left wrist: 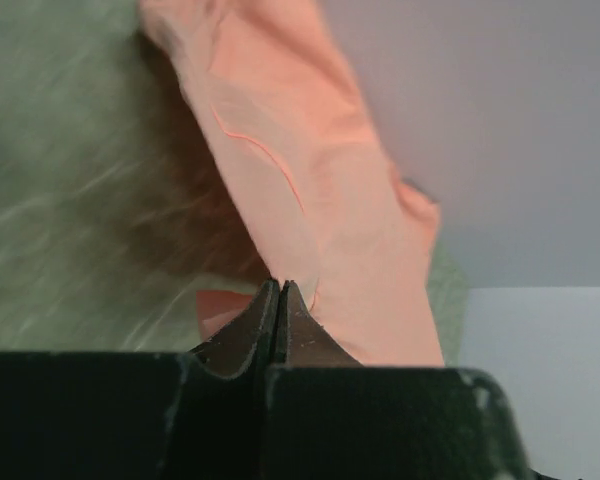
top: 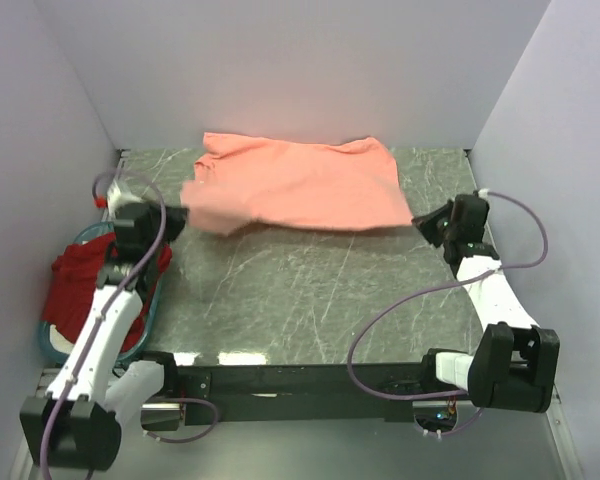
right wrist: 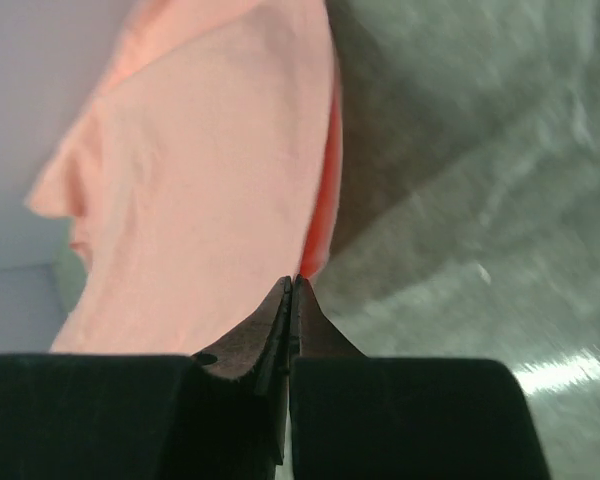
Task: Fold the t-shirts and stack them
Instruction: Flatten the tshirt out, then fold the tshirt
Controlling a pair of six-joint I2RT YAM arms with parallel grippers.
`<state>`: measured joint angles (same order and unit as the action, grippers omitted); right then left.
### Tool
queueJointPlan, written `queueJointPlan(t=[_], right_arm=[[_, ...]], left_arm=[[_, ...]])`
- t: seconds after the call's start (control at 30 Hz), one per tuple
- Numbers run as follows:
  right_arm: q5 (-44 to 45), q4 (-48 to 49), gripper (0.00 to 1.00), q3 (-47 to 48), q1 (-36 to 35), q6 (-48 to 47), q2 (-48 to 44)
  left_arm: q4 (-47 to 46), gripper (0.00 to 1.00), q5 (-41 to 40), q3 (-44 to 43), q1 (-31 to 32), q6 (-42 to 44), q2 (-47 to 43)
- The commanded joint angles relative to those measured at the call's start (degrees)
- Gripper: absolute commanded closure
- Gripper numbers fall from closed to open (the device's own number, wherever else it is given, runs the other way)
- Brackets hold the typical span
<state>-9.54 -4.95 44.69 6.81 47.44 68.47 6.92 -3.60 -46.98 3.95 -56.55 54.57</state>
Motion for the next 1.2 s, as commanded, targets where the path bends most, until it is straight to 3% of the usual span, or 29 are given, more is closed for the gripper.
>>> queueJointPlan(t=[0.0,0.2,0.33,0.5,0.7,1.17], right_arm=[[0.4,0.0,1.0,-2.7,0.7,-2.0,-0.6],[1.9,-4.5,1.0,-8.9,2.8,-3.1,1.2],[5.1,-8.7,1.0,-10.9,5.1,-3.1,-0.6],[7.0,-10.4,1.0,-13.2,5.5,-2.4,-4.0],[5.1,-8.1,1.0,-12.3,5.4,-2.9,-3.4],[-0.8,-6.0,1.0,1.9,5.4,-3.1,12.6]], left_arm=[[5.8,0.99,-3.4,7.7,-0.1,-4.2,-8.1],[14.3,0.99,-6.2,15.8,0.5,-9.3,-13.1],[23.0,0.99,-9.2,17.0,2.9,-13.4,-14.9],[26.0,0.99,-13.2,18.0,7.2,-17.9,-16.9],[23.7,0.99,-14.5,14.4,8.7,-16.9,-10.4],[22.1,0.96,-21.1,-1.4,8.7,-14.0,10.4]])
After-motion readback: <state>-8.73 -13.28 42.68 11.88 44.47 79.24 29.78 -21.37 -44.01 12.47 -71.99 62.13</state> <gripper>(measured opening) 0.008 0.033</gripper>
